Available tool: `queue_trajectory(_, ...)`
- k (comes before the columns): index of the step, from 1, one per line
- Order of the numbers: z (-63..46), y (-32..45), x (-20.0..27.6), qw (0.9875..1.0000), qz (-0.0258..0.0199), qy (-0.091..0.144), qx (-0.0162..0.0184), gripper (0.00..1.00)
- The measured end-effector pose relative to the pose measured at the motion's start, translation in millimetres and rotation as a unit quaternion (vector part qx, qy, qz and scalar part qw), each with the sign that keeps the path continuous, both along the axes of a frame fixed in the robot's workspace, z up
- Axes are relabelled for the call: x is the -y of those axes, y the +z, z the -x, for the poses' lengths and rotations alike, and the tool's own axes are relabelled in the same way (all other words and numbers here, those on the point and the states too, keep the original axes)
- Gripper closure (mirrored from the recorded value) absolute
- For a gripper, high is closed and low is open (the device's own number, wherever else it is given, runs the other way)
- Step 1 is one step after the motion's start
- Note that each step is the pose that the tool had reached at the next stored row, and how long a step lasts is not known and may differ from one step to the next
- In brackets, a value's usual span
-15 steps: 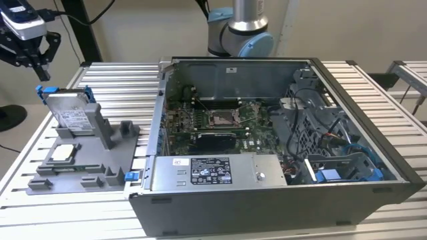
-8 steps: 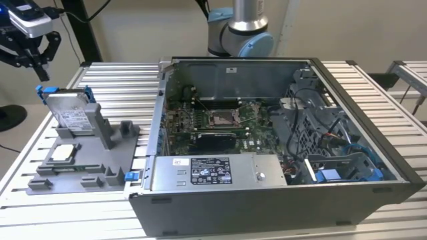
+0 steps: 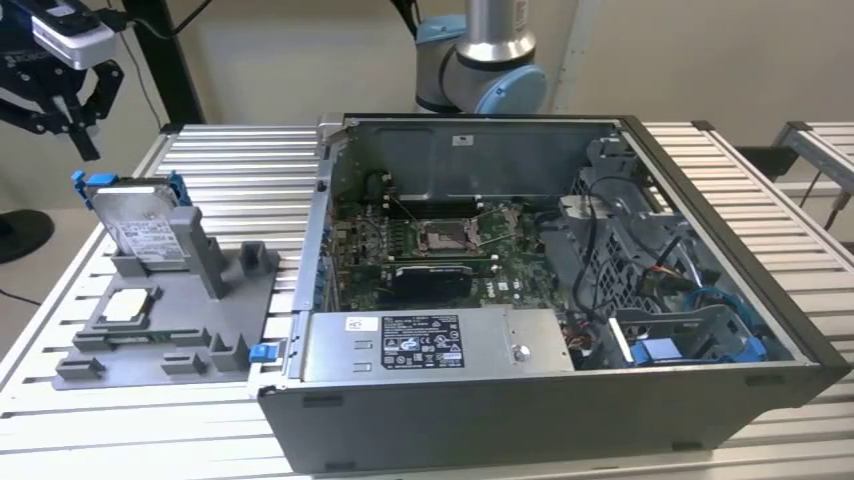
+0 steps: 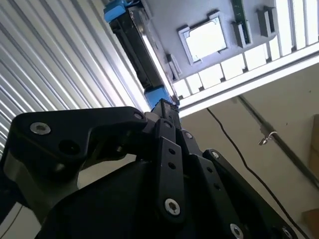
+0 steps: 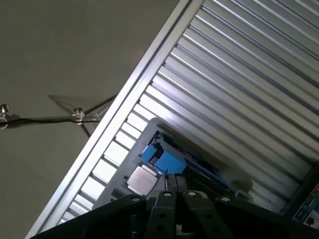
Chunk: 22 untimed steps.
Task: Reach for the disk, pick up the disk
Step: 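Pick up the disk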
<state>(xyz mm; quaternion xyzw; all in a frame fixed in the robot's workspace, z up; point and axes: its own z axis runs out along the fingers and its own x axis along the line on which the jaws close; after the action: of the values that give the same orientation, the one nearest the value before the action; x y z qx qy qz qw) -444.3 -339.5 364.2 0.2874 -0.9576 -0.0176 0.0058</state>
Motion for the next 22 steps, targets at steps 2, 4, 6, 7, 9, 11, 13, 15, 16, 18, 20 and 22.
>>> queue_trajectory(2, 0.0, 0.0, -1.2, 0.9999, 0.0000, 0.014, 0.0000, 1.00)
queue_trajectory(4, 0.0, 0.0, -2.3, 0.9996, 0.0001, 0.029, 0.0000, 1.00)
queue_trajectory(6, 0.0, -0.1, -2.8, 0.9991, 0.0000, 0.043, 0.0001, 1.00)
queue_trajectory(7, 0.0, 0.0, -3.1, 0.9987, 0.0000, 0.051, 0.0000, 1.00)
queue_trajectory(9, 0.0, 0.0, -3.2, 0.9979, 0.0001, 0.066, 0.0000, 1.00)
queue_trajectory(11, 0.0, 0.0, -3.6, 0.9968, 0.0001, 0.080, 0.0000, 1.00)
queue_trajectory(13, 0.0, 0.0, -3.9, 0.9956, 0.0001, 0.094, 0.0000, 1.00)
queue_trajectory(15, 0.0, 0.0, -4.1, 0.9942, 0.0001, 0.108, 0.0000, 1.00)
queue_trajectory(16, 0.0, 0.0, -4.2, 0.9934, 0.0001, 0.115, 0.0000, 1.00)
queue_trajectory(18, 0.0, 0.0, -4.5, 0.9918, 0.0001, 0.128, 0.0000, 1.00)
queue_trajectory(20, 0.0, 0.0, -4.7, 0.9900, 0.0001, 0.141, 0.0000, 1.00)
queue_trajectory(22, 0.1, 0.0, -4.9, 0.9880, 0.0001, 0.155, 0.0000, 1.00)
